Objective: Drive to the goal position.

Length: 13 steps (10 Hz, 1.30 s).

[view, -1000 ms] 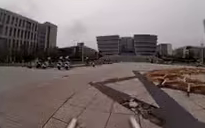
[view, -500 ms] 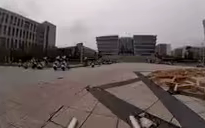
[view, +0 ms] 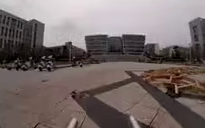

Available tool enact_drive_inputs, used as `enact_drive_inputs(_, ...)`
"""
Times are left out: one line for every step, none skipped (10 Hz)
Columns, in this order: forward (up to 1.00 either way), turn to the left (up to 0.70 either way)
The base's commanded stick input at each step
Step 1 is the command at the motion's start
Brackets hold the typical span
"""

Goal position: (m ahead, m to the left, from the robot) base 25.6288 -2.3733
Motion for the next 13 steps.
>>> enact_drive_inputs(1.0, -0.4)
enact_drive_inputs(1.0, -0.37)
enact_drive_inputs(1.0, -0.06)
enact_drive_inputs(1.0, 0.0)
enact_drive_inputs(1.0, 0.0)
enact_drive_inputs(1.0, 0.0)
enact_drive_inputs(1.0, 0.0)
enact_drive_inputs(1.0, 0.0)
enact_drive_inputs(1.0, 0.0)
enact_drive_inputs(1.0, 0.0)
enact_drive_inputs(1.0, 0.0)
enact_drive_inputs(1.0, 0.0)
enact_drive_inputs(1.0, 0.0)
